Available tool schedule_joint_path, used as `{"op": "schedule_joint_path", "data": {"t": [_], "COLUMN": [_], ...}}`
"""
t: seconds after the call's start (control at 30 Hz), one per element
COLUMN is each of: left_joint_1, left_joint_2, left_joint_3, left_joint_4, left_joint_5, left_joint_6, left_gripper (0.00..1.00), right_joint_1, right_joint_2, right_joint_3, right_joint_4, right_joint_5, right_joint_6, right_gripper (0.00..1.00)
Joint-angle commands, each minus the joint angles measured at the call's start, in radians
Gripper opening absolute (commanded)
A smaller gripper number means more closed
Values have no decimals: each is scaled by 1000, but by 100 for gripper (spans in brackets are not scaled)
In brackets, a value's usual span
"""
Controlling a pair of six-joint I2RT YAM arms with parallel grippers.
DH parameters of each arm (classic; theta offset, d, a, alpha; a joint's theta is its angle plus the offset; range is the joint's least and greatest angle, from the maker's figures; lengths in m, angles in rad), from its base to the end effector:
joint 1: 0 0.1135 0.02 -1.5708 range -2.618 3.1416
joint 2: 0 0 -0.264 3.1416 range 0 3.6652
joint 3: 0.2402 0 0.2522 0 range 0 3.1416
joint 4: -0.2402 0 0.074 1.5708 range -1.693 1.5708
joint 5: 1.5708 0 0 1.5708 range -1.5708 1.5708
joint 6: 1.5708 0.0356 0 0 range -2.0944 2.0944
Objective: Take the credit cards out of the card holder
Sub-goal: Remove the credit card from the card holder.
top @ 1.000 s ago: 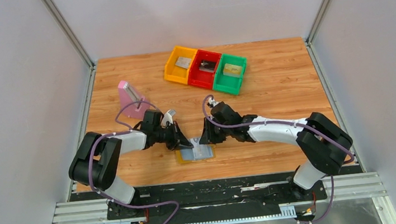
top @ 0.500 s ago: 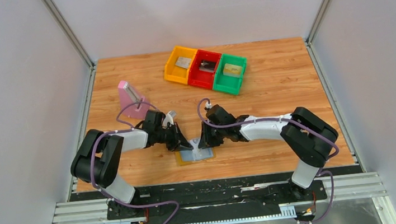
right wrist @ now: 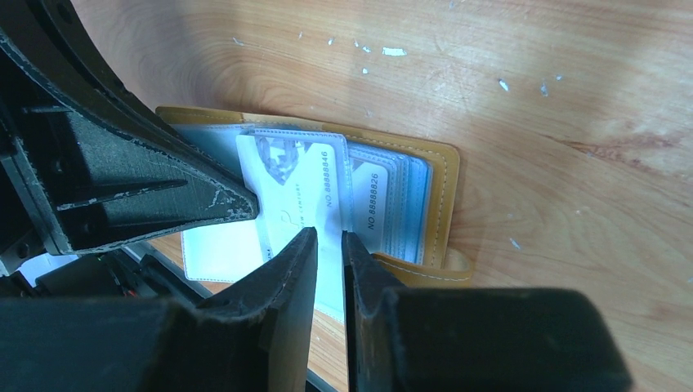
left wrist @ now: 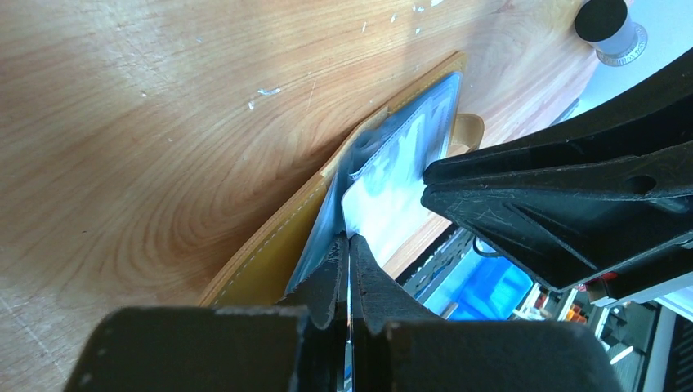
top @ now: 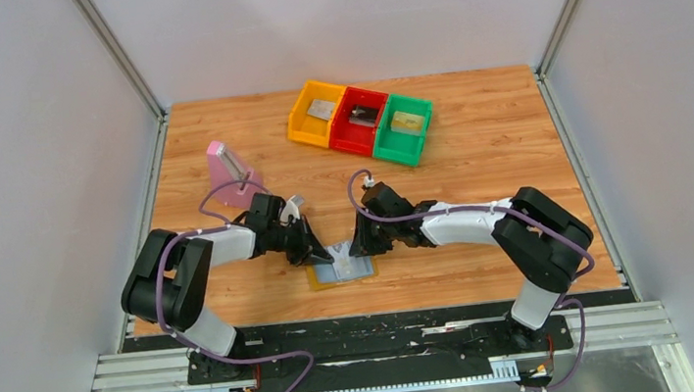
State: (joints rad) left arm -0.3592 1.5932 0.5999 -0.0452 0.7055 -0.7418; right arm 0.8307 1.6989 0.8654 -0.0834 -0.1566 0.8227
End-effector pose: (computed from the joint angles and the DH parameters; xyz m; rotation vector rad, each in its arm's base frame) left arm 0.2364 -0.1134 0.1178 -0.2547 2.7833 -1.2692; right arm 0.2179 0.2468 0.1477 -0.0824 2.6936 0.8152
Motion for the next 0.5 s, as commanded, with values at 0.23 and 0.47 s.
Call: {"op": "schedule_joint_path", "data": {"t": [0.23, 0.47], "left_joint_1": [-9, -20], "left_joint_2": [-24, -19], "left_joint_3": [-4, -4], "left_joint_4": [53, 74], "left_joint_5": [61, 54], "left_joint_6": [21, 7], "left_gripper": [0, 0], "right_joint_1": [-4, 8], "right_joint_2": [-125, -123], "right_joint_3": [15, 30], "right_joint_4": [-138, -19], "right_joint_5": [72, -58], "right_joint_6": [-96, -129], "right_gripper": [24, 25]}}
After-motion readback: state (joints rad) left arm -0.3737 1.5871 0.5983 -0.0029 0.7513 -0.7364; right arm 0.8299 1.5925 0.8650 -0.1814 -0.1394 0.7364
